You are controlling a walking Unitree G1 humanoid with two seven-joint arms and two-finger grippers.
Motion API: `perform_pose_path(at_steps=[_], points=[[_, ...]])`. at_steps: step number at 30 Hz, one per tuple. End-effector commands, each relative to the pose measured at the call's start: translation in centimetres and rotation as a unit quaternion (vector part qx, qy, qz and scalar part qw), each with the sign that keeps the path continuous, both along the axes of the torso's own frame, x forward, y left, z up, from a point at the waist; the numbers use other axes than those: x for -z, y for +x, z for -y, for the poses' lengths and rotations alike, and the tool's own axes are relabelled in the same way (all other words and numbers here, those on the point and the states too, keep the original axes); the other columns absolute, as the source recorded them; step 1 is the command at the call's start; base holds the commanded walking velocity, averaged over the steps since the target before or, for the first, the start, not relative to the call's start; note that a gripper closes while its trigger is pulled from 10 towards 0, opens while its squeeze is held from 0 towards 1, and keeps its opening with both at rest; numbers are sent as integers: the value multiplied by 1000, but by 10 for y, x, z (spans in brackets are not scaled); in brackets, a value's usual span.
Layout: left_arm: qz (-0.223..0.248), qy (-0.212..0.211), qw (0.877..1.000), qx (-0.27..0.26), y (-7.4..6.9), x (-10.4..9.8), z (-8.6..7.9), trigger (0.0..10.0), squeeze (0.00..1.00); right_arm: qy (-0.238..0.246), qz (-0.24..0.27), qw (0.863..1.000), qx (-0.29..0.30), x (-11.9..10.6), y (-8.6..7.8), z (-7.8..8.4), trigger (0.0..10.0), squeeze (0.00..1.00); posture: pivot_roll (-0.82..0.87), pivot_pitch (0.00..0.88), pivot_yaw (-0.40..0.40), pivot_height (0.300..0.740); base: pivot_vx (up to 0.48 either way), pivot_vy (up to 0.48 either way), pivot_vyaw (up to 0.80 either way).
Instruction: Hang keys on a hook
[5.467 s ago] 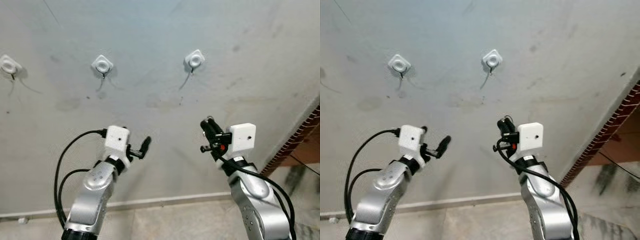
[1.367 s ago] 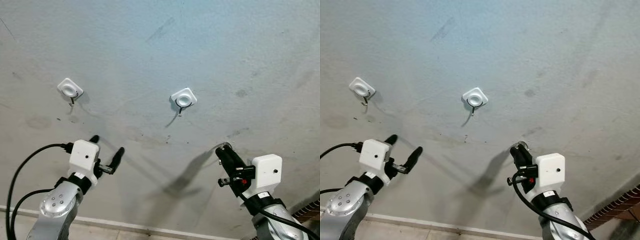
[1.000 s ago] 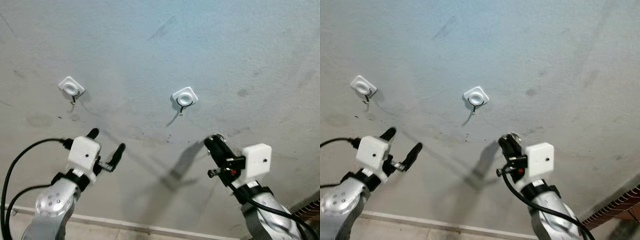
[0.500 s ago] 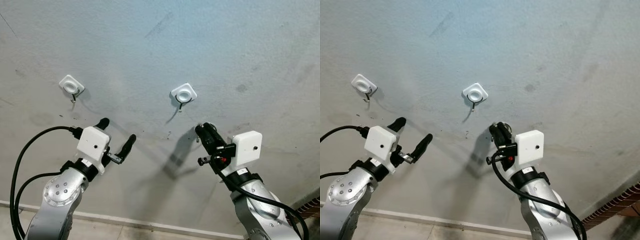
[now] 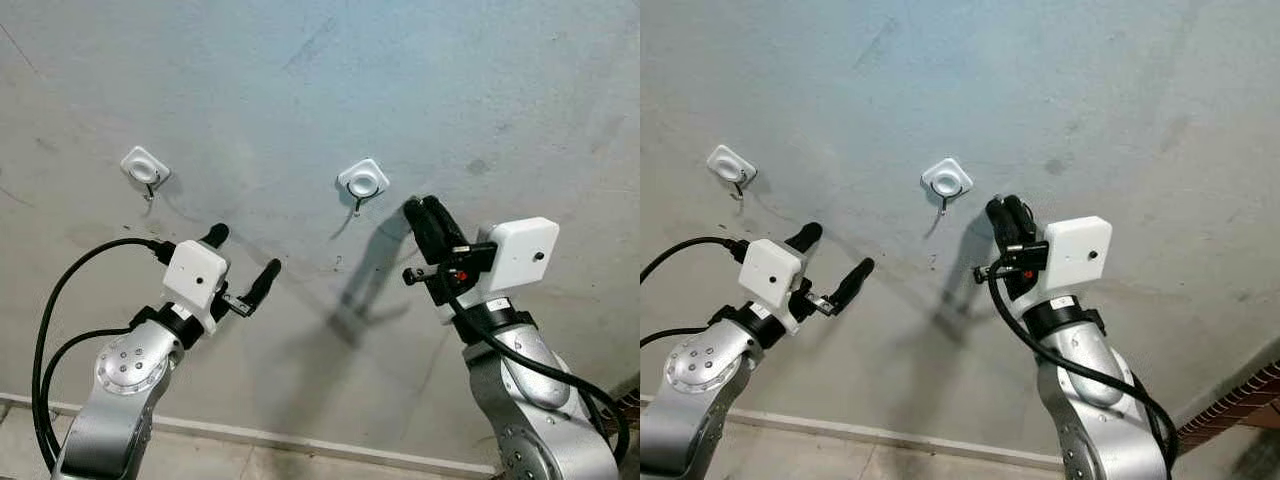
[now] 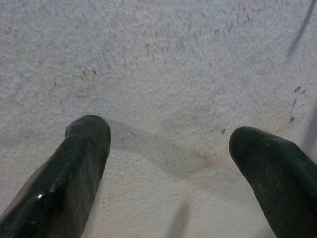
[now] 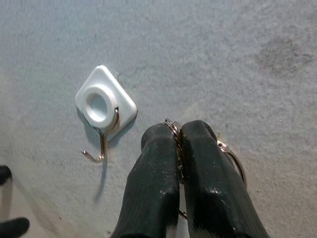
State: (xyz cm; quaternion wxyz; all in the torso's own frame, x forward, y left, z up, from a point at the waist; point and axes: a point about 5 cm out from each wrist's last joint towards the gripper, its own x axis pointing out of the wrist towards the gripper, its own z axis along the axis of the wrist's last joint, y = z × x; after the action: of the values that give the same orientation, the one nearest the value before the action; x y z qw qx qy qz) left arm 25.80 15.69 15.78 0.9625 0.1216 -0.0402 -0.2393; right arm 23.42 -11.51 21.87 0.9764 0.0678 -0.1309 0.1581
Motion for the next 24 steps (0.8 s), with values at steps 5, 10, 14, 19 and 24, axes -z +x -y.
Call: perform_pose_path(at_steps=[5, 10, 14, 19, 24], points=[[-4, -2, 1000, 7, 3, 2, 3, 10000, 0, 39, 39, 997, -51, -25, -8, -8, 10000, 0, 152, 0, 18, 740, 0, 0, 0], [-5, -4, 1000, 9, 3, 3, 3, 10000, 0, 58, 14, 993, -100, -19, -13, -17, 10000, 0, 152, 0, 18, 740, 0, 0, 0], [-6, -4, 1000, 11, 2, 3, 4, 10000, 0, 76, -18, 985, -154, -11, -23, -24, 10000, 0, 148, 0, 18, 740, 0, 0, 0], [-10, 1, 999, 32, 2, 4, 9, 10000, 0, 84, -38, 980, -177, -3, -26, -27, 10000, 0, 146, 0, 17, 740, 0, 0, 0], [-16, -1, 998, 53, 3, 5, 15, 10000, 0, 77, -43, 981, -173, 1, -22, -27, 10000, 0, 150, 0, 17, 740, 0, 0, 0]])
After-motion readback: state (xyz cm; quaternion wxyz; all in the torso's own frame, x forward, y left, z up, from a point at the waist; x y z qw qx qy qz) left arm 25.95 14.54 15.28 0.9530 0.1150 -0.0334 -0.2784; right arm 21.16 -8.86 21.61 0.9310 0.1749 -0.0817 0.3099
